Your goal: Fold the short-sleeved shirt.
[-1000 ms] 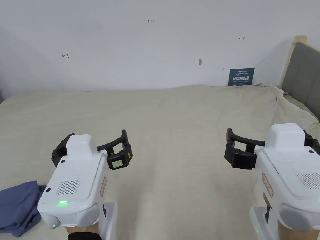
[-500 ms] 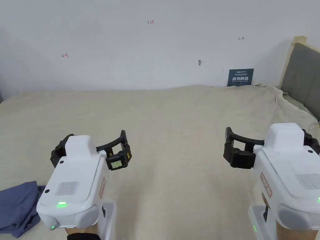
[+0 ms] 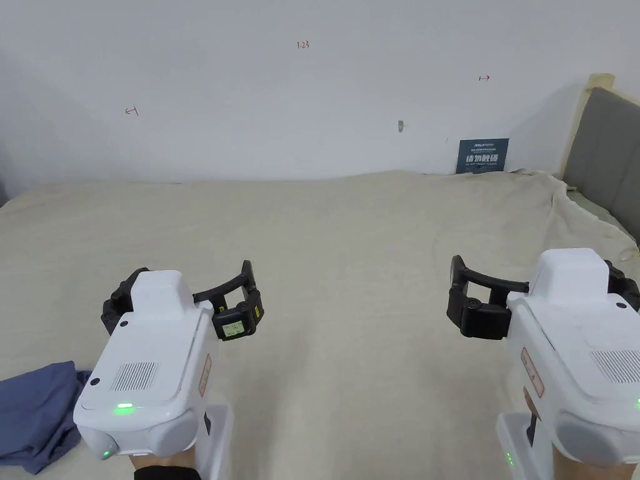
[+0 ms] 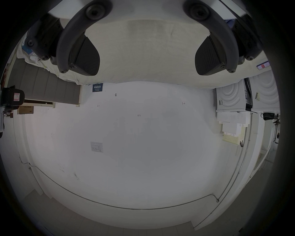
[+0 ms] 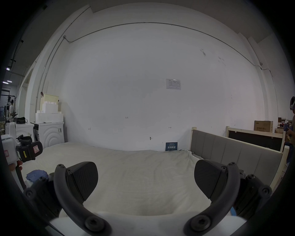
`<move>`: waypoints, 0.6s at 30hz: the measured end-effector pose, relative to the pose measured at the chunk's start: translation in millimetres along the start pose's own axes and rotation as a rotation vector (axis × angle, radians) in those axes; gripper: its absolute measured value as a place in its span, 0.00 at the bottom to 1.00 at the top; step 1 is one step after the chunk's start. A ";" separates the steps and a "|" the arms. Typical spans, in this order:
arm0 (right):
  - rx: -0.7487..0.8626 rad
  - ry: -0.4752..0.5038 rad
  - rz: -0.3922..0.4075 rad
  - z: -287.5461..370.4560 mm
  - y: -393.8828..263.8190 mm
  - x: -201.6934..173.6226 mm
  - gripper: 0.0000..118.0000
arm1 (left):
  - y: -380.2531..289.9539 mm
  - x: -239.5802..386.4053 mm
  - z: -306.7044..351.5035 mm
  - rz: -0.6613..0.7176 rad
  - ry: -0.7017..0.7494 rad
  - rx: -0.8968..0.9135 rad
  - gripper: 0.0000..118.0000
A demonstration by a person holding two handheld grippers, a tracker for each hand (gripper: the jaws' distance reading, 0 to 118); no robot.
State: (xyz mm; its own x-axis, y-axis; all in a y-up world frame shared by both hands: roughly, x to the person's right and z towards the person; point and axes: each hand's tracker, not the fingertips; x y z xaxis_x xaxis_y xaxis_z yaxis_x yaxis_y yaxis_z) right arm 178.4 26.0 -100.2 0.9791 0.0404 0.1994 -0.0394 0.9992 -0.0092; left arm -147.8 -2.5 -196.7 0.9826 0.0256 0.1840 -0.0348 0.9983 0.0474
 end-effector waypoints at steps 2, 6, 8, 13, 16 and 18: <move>-0.001 0.002 0.001 0.2 0.2 -0.1 1.00 | -0.1 -0.3 -0.3 0.000 -0.002 -0.005 1.00; 0.001 0.001 0.004 0.4 0.6 -0.5 1.00 | -0.8 -0.6 -0.7 -0.001 -0.002 -0.006 1.00; 0.002 0.000 0.004 0.2 0.6 -0.3 1.00 | -0.7 -0.4 -0.7 -0.001 -0.003 -0.006 1.00; 0.003 -0.001 0.000 0.4 1.2 0.7 1.00 | 0.7 0.1 0.0 -0.003 -0.008 -0.006 1.00; 0.005 -0.003 0.002 0.7 1.4 1.1 1.00 | 1.4 0.7 0.2 -0.010 -0.012 -0.008 1.00; 0.005 -0.004 0.003 0.8 1.6 1.3 1.00 | 1.0 0.8 -0.1 -0.013 -0.012 -0.012 1.00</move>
State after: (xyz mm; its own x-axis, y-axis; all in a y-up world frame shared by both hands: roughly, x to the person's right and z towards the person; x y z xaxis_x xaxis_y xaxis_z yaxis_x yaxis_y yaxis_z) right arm 179.5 27.6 -99.2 0.9782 0.0430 0.2030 -0.0428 0.9991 -0.0051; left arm -147.1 -1.4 -196.6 0.9806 0.0118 0.1957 -0.0196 0.9991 0.0379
